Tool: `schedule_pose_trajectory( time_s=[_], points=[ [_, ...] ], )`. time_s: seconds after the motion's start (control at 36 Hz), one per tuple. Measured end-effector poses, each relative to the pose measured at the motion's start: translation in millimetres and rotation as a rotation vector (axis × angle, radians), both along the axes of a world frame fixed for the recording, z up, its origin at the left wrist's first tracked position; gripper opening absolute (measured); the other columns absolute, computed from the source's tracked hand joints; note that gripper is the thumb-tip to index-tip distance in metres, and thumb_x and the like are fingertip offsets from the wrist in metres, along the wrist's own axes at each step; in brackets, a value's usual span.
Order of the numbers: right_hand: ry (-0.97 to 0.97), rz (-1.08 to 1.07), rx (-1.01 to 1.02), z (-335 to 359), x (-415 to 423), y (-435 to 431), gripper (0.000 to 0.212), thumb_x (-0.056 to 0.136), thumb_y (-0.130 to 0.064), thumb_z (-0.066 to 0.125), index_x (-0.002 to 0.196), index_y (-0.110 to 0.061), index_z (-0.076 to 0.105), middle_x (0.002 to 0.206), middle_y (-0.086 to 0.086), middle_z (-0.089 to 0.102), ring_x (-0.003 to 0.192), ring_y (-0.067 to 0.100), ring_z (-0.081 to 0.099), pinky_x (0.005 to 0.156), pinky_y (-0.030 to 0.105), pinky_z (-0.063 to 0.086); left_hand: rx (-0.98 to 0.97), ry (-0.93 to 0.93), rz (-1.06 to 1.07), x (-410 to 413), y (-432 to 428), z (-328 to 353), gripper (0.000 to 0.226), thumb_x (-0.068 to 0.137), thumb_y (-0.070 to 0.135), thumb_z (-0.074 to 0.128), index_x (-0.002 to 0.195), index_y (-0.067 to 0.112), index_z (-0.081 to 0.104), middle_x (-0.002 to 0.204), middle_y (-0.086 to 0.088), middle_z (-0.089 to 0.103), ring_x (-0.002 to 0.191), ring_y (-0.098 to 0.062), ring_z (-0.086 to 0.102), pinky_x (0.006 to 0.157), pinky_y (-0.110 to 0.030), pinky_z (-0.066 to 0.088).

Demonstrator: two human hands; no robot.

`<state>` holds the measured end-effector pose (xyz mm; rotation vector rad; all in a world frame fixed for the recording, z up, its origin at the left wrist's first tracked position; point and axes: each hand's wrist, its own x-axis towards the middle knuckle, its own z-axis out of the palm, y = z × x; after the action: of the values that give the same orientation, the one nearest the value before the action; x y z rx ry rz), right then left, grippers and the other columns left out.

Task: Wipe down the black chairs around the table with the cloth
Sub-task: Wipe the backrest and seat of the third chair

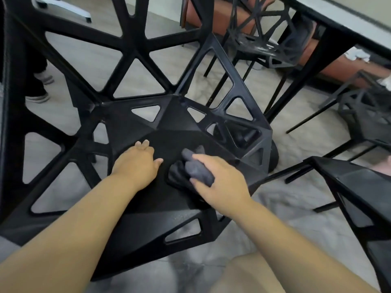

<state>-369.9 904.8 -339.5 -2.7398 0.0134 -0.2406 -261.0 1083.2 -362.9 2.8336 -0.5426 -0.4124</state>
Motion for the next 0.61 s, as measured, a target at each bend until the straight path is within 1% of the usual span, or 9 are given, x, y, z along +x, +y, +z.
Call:
schedule_pose_trajectory(
  time_s=[0.08, 0.14, 0.19, 0.31, 0.39, 0.44, 0.5, 0.56, 0.61],
  points=[
    [0.006, 0.186, -0.016, -2, -4, -12, 0.055, 0.078, -0.042, 0.059, 0.131, -0.031, 0.053, 0.120, -0.004, 0.059, 0.103, 0.023, 0.060, 0.087, 0.035, 0.050, 0.002, 0.019, -0.023, 1, 4, 2, 0.050, 0.100, 0.039, 0.034, 0.141, 0.009, 0.036, 0.158, -0.003, 0.012, 0.144, -0.023, 0.016, 0.109, -0.037, 0.027],
    [0.019, 0.168, -0.071, 0, 2, -36, 0.055, 0.079, -0.038, 0.063, 0.133, -0.034, 0.051, 0.125, -0.004, 0.056, 0.106, 0.026, 0.059, 0.090, 0.035, 0.049, 0.007, 0.049, -0.068, -1, 11, 3, 0.053, 0.101, 0.039, 0.033, 0.146, 0.013, 0.028, 0.159, -0.001, 0.008, 0.145, -0.020, 0.012, 0.112, -0.037, 0.024],
    [-0.011, -0.014, -0.111, -1, 8, -61, 0.055, 0.083, -0.035, 0.065, 0.136, -0.034, 0.048, 0.129, -0.001, 0.054, 0.109, 0.030, 0.057, 0.090, 0.038, 0.048, 0.003, 0.070, -0.118, -8, 22, 6, 0.052, 0.101, 0.039, 0.033, 0.148, 0.019, 0.027, 0.158, 0.002, 0.009, 0.145, -0.017, 0.009, 0.114, -0.036, 0.021],
    [-0.041, -0.511, 0.083, -6, 14, -73, 0.055, 0.087, -0.035, 0.063, 0.138, -0.033, 0.043, 0.132, 0.004, 0.050, 0.114, 0.029, 0.053, 0.091, 0.035, 0.043, -0.008, 0.046, -0.162, -31, 50, 16, 0.049, 0.099, 0.042, 0.038, 0.144, 0.026, 0.036, 0.156, 0.010, 0.019, 0.143, -0.011, 0.017, 0.112, -0.028, 0.022],
    [-0.026, -0.613, 0.009, -8, 10, -36, 0.056, 0.085, -0.037, 0.060, 0.138, -0.033, 0.041, 0.130, 0.007, 0.051, 0.110, 0.035, 0.054, 0.088, 0.038, 0.045, 0.024, -0.008, -0.181, -43, 73, 24, 0.046, 0.098, 0.045, 0.038, 0.141, 0.030, 0.040, 0.152, 0.015, 0.024, 0.138, -0.009, 0.027, 0.108, -0.025, 0.027],
    [-0.010, -0.498, 0.009, -8, 3, 0, 0.057, 0.083, -0.039, 0.061, 0.136, -0.035, 0.043, 0.128, 0.003, 0.053, 0.110, 0.032, 0.055, 0.088, 0.037, 0.045, 0.031, -0.038, -0.211, -49, 85, 27, 0.045, 0.098, 0.044, 0.037, 0.140, 0.030, 0.042, 0.151, 0.014, 0.027, 0.137, -0.009, 0.029, 0.108, -0.023, 0.027],
    [-0.003, -0.246, 0.031, -7, -8, 36, 0.057, 0.079, -0.039, 0.064, 0.134, -0.037, 0.047, 0.126, -0.004, 0.056, 0.109, 0.026, 0.056, 0.089, 0.035, 0.046, 0.015, -0.063, -0.241, -52, 93, 25, 0.045, 0.097, 0.043, 0.039, 0.139, 0.028, 0.045, 0.149, 0.013, 0.031, 0.136, -0.010, 0.031, 0.108, -0.023, 0.030],
    [0.039, 0.014, 0.082, -4, -19, 63, 0.058, 0.077, -0.038, 0.066, 0.132, -0.037, 0.049, 0.121, -0.009, 0.057, 0.105, 0.022, 0.058, 0.086, 0.034, 0.048, -0.018, -0.116, -0.258, -53, 98, 21, 0.041, 0.095, 0.037, 0.049, 0.131, 0.021, 0.056, 0.143, 0.006, 0.044, 0.130, -0.018, 0.042, 0.104, -0.029, 0.037],
    [0.086, 0.167, 0.080, -2, -22, 67, 0.057, 0.077, -0.041, 0.064, 0.131, -0.041, 0.046, 0.120, -0.011, 0.057, 0.103, 0.019, 0.059, 0.082, 0.033, 0.049, -0.056, -0.175, -0.270, -51, 101, 14, 0.033, 0.087, 0.026, 0.065, 0.116, 0.010, 0.068, 0.128, -0.006, 0.060, 0.115, -0.029, 0.056, 0.095, -0.037, 0.047]
  ],
)
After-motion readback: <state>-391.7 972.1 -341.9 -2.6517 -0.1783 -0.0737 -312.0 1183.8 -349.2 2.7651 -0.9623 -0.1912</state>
